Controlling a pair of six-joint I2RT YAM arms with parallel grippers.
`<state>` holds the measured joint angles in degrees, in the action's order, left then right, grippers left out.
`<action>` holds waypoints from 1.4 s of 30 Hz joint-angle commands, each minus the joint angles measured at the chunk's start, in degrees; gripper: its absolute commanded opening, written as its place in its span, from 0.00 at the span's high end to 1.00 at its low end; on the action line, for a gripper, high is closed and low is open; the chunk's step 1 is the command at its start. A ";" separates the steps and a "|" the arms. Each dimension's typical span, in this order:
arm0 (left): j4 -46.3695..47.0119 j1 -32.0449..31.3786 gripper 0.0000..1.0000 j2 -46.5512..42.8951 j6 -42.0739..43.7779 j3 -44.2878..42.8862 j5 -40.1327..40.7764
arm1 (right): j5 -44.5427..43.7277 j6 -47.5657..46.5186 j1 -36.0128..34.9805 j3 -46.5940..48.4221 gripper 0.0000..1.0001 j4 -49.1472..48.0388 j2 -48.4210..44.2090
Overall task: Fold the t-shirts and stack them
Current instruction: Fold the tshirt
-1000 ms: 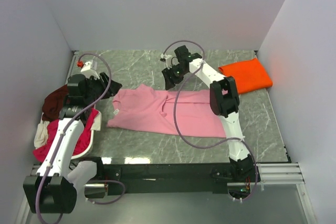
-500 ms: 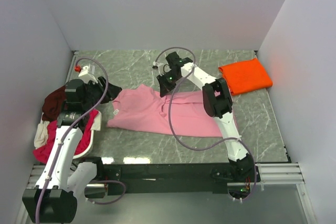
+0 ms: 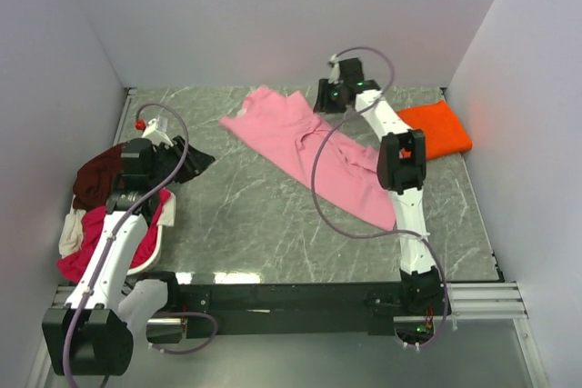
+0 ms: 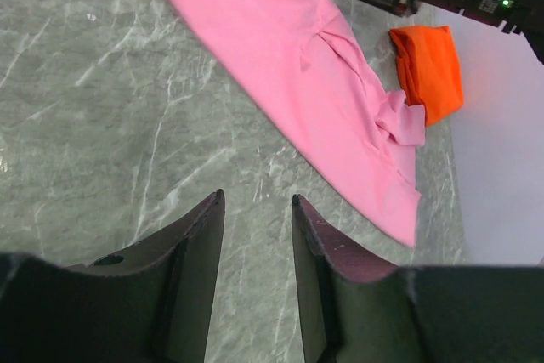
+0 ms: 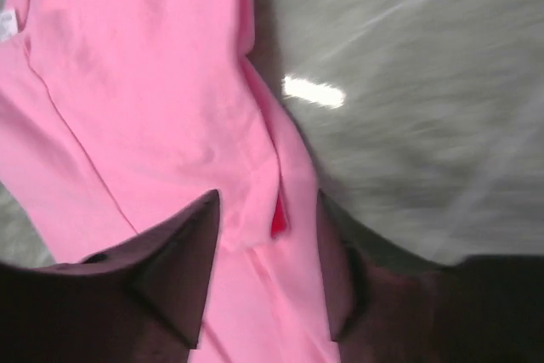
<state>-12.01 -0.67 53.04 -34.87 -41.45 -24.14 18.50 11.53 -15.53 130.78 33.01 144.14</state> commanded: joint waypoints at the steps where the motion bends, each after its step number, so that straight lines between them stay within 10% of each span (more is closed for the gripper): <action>1: 6.46 0.23 0.57 2.93 -2.48 -0.47 -1.70 | -4.26 -4.12 1.55 2.11 0.42 -2.44 -3.15; 11: 15.96 -1.44 0.43 32.28 -12.14 -12.23 -2.67 | 6.11 -45.35 -1.51 -40.38 0.29 -3.38 -39.57; 16: 7.46 -5.92 0.44 51.07 -12.32 -30.65 6.71 | -4.40 -52.76 -12.91 -66.83 0.27 -9.89 -54.56; 33: 0.24 -7.42 0.47 71.85 -14.52 -47.92 16.40 | -28.78 -39.31 -22.52 -76.20 0.35 -13.59 -47.11; 42: -3.81 -7.42 0.60 80.54 -13.38 -58.99 15.54 | -26.42 -37.11 -23.93 -73.74 0.76 -8.24 -44.12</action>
<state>-12.40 -7.92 130.04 -49.10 -96.55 -8.64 -8.91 -27.44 -38.54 55.70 21.37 98.26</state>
